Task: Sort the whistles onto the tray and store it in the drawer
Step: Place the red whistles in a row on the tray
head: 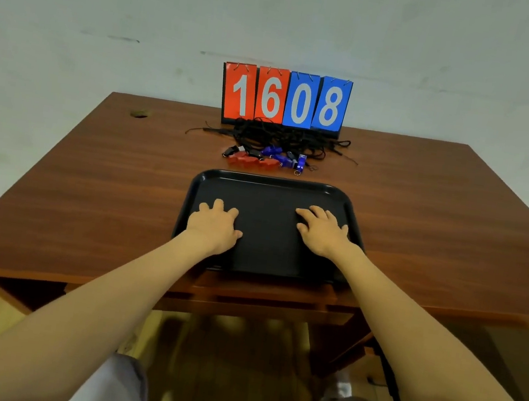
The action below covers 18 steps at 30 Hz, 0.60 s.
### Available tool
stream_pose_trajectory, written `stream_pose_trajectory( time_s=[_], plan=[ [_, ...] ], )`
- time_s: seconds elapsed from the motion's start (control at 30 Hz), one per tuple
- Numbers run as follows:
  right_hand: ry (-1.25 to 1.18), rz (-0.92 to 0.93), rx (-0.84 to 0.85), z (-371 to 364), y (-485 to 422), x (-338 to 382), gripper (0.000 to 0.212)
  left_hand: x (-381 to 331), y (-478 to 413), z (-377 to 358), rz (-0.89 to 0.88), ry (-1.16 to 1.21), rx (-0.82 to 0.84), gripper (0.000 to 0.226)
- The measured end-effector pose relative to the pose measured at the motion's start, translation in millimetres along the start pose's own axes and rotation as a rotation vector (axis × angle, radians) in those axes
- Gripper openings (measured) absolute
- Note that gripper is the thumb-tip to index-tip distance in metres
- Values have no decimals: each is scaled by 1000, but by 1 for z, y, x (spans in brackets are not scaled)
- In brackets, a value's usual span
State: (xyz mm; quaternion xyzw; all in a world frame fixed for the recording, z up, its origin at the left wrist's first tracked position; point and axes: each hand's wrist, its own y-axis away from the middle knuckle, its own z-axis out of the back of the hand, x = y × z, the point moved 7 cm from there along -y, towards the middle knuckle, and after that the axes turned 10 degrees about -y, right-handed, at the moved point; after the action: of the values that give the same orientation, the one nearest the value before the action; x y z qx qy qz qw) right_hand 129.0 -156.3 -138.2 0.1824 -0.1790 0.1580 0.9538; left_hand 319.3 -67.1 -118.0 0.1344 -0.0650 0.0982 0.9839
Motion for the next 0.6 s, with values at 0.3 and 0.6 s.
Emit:
stream_pose_trajectory(
  time_s=[0.3,0.6],
  plan=[
    [-127,332,-244,51,-94,80,40,26,-118,72,12,196,-254,33],
    [64,351,-319,49,-163,90,39,8,-198,65,-42,21,-295,37]
  ],
)
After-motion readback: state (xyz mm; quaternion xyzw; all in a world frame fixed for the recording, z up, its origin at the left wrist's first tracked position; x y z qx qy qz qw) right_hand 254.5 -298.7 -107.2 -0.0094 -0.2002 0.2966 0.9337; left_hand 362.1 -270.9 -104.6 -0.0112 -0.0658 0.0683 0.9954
